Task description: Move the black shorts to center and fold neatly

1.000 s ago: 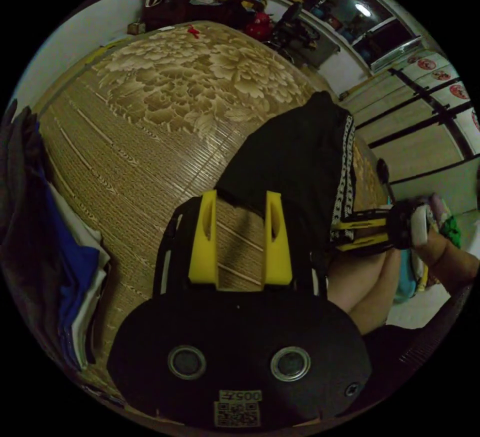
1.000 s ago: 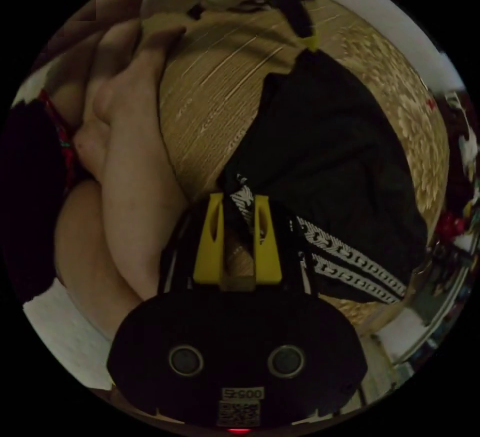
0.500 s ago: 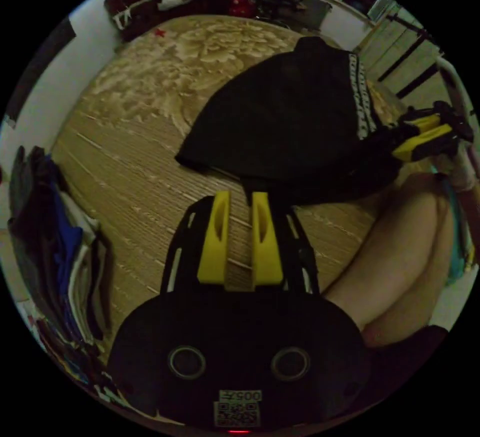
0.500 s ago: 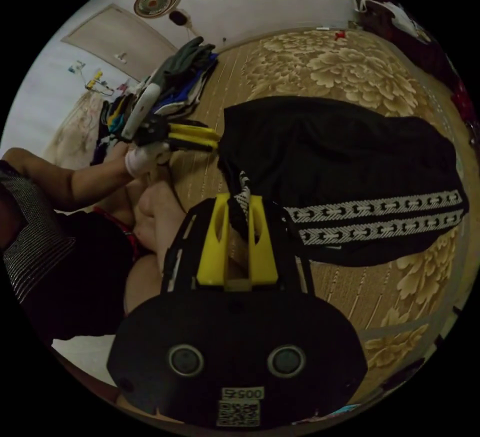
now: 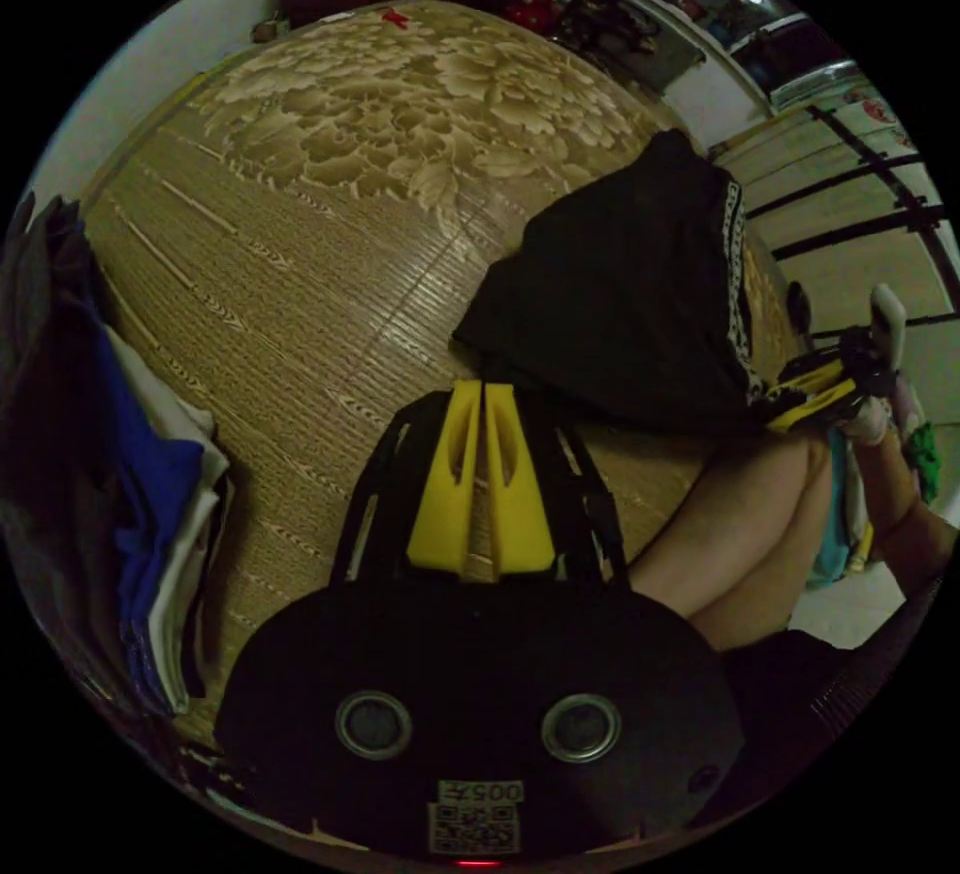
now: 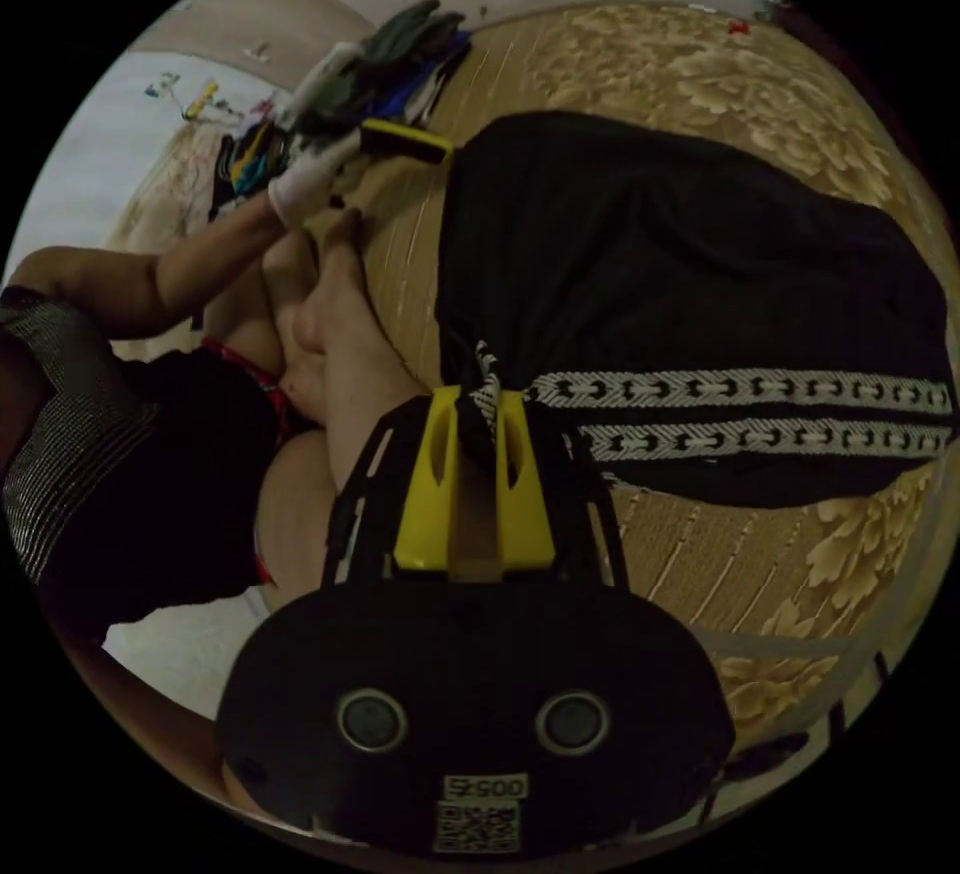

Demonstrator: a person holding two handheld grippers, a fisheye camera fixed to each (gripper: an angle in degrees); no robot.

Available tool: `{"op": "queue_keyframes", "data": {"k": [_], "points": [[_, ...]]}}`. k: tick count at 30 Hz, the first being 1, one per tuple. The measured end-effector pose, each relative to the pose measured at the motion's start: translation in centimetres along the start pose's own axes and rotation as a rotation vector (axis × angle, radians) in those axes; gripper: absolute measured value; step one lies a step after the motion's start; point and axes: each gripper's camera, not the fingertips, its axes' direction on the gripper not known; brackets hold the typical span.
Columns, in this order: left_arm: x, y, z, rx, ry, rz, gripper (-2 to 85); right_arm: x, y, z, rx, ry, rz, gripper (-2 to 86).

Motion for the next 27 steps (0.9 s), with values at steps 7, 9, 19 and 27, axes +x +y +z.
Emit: {"op": "queue_keyframes", "data": {"k": [7, 9, 19, 27], "points": [[-0.5, 0.9, -3.3, 0.177, 0.019, -0.060, 7.3, -0.9, -1.3, 3.3, -0.173, 0.070, -0.040, 5.4], [0.4, 0.8, -4.5, 0.256, -0.066, -0.018, 12.0, -1.0, -1.4, 3.7, -0.194, 0.072, -0.053, 6.3], [3.5, -5.2, -1.9, 0.046, -0.134, 0.196, 7.5, -2.6, -2.0, 7.3, -0.387, 0.268, -0.155, 7.3], [0.9, -8.5, -4.3, 0.051, 0.157, 0.082, 3.7, -3.8, 1.2, 5.7, -0.328, 0.455, -0.199, 1.6]]}}
